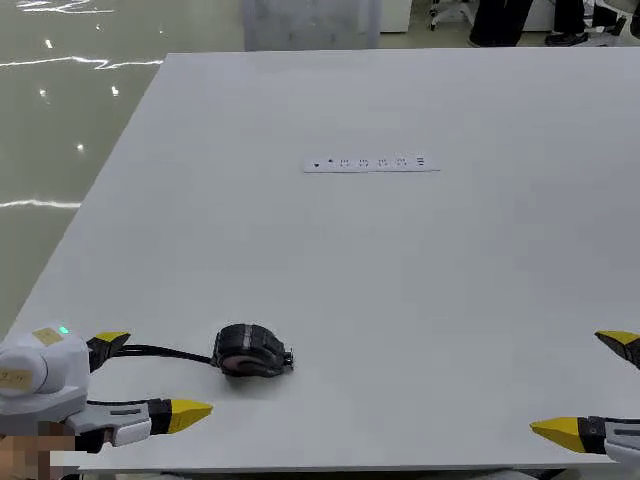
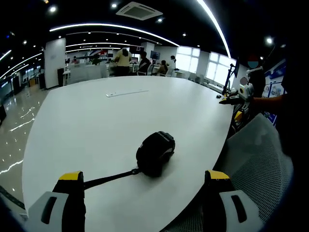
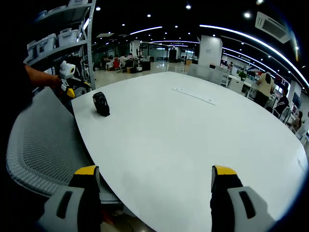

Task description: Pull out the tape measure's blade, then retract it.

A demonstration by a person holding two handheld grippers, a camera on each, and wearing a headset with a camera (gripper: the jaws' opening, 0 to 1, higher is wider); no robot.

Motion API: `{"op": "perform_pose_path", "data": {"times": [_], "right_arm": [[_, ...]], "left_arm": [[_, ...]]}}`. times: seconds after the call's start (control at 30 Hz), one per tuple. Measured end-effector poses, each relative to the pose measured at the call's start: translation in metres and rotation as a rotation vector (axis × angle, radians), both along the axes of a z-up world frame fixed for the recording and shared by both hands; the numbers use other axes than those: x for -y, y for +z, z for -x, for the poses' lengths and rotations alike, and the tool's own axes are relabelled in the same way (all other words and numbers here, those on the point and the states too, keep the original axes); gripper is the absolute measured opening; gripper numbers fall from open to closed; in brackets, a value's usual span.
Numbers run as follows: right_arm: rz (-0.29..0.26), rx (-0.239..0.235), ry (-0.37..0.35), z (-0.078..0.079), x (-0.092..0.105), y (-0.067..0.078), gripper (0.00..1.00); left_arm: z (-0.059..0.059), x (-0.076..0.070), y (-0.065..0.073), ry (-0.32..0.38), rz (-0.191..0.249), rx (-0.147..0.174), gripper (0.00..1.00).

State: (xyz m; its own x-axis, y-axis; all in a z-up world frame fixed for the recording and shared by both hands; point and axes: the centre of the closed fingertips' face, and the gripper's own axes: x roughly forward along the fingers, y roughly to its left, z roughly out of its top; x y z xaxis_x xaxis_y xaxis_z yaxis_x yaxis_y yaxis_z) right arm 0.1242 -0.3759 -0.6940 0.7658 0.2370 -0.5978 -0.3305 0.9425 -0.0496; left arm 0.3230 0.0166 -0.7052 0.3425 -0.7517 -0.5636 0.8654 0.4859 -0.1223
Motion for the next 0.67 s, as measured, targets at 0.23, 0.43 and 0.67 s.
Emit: {"op": "perform_pose_path", "data": {"times": [0.23,0.43,0.67], "right_arm": [[0.008,-0.006,-0.002,0.0022,0.0026,-0.0015,0.97],[-0.001,0.004,-0.003,0.0001,-0.0017,0.0024,0.96],[0.006,0.003,-0.001,0.0007,-0.0032,0.0031,0.96]], "left_arm": [[-0.0003,-0.0018,0.0032,-0.002,0.003,0.008,1.0],[0.0015,-0.0047,0.0027,0.001,0.003,0.005,1.0],[0.0012,-0.0072,0.0063,0.007,0.013,0.012,1.0]]}}
